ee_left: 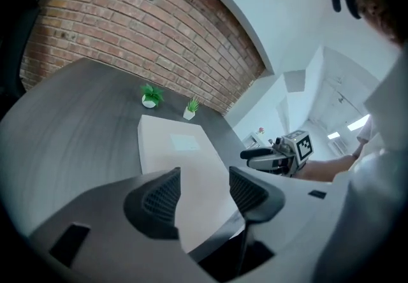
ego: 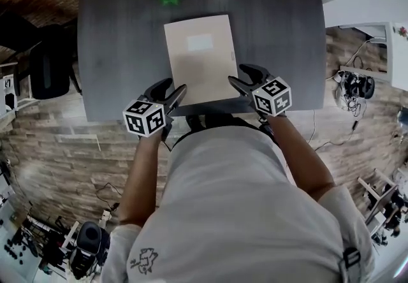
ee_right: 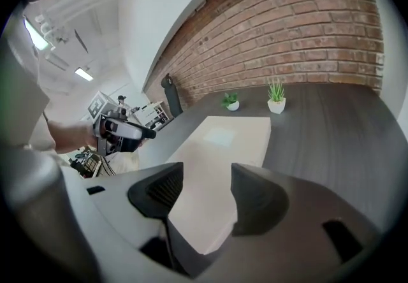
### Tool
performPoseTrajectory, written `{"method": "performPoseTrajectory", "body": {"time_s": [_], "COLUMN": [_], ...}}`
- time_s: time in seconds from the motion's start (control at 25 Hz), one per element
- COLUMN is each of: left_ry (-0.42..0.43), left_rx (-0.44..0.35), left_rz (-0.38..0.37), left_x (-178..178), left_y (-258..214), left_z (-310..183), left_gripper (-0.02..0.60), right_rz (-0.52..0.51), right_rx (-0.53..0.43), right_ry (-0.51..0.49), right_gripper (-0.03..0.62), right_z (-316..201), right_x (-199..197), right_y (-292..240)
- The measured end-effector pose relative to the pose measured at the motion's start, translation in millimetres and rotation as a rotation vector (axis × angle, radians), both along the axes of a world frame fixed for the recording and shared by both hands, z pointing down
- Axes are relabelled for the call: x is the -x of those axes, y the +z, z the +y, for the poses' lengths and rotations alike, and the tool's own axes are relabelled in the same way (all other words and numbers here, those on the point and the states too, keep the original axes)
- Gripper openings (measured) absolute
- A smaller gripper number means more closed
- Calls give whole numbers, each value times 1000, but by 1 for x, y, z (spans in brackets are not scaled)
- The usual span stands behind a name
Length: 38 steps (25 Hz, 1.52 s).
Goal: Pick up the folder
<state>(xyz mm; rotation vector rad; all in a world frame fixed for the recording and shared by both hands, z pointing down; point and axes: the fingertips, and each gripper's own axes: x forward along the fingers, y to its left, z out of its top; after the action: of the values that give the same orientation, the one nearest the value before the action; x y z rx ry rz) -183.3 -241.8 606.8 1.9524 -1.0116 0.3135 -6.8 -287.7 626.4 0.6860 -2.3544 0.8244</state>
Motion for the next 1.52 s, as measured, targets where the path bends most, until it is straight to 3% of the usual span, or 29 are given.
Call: {"method": "performPoseTrajectory", "body": {"time_s": [0.28,0.68,1.16,1.52], "left_ry": [-33,-35,-21,-14], "left_rx": [76,186,240,267], "left_rz": [-60,-86,-48,-35], "left_x": [14,28,18,13], "left_y": [47,94,119,128], "left_z": [-18,-30,-40,-37], "left_gripper": [252,268,282,284], "right_rz": [46,42,11,35], "right_rx": [87,233,353,351], "right_ry": [-18,-14,-7,-16], "right_gripper": [242,266,281,263], "right_z": [-17,-29,-36,-36], "right_x": [-2,-2,2,3], "right_y": [40,73,98,102]}}
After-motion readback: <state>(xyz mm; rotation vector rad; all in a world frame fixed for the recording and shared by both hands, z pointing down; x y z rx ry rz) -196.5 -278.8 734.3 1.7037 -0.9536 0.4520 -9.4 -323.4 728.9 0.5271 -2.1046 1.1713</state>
